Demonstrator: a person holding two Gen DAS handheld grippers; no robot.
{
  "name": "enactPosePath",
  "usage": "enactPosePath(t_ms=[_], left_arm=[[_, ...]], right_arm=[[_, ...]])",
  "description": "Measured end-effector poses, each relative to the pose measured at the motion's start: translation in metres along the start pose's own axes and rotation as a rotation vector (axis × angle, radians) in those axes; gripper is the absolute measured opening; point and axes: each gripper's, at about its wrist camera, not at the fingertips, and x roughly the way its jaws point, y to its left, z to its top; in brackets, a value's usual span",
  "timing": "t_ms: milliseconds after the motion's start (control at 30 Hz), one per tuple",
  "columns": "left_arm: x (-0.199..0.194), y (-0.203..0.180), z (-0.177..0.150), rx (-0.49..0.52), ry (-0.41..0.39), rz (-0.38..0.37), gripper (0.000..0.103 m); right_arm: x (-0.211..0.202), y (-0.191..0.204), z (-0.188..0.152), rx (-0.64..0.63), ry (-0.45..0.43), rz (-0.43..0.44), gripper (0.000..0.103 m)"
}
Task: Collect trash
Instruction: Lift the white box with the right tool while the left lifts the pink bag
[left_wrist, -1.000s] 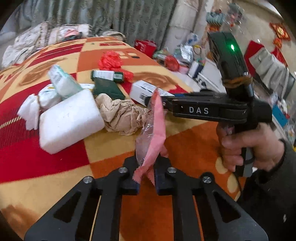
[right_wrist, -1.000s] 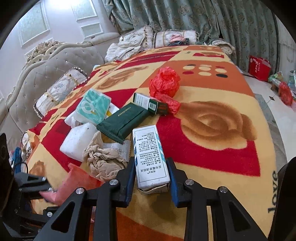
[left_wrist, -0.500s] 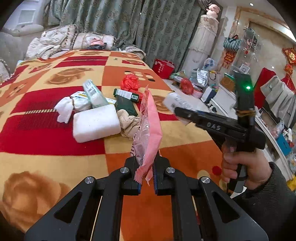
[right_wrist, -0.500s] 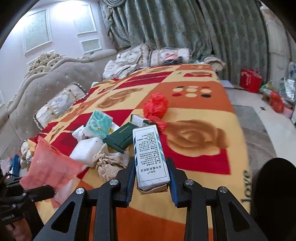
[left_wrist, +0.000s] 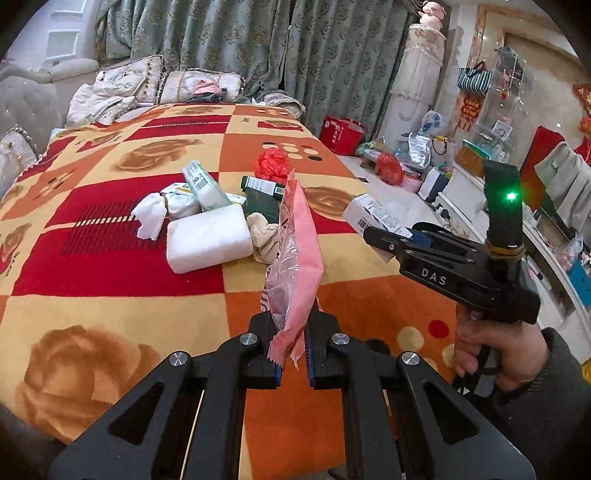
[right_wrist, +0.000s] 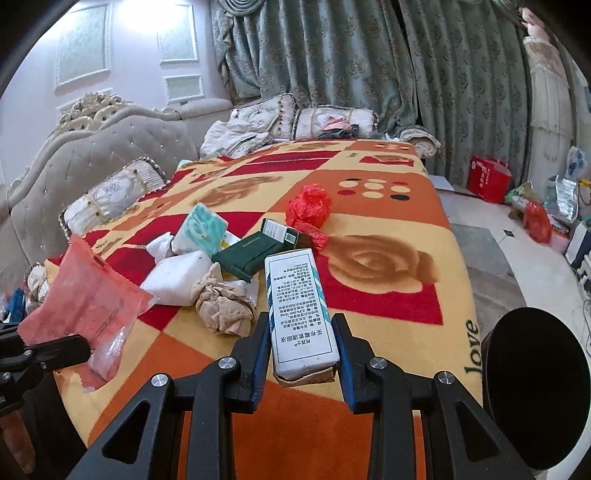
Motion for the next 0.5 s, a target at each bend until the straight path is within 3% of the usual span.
enactPosePath(t_ms=[500], left_arm=[[0.002, -0.008, -0.001, 0.034, 0.010, 0.003, 0.007]], right_arm=[[-0.012, -0.022, -0.004, 0.047, -0.018, -0.052, 0.031]])
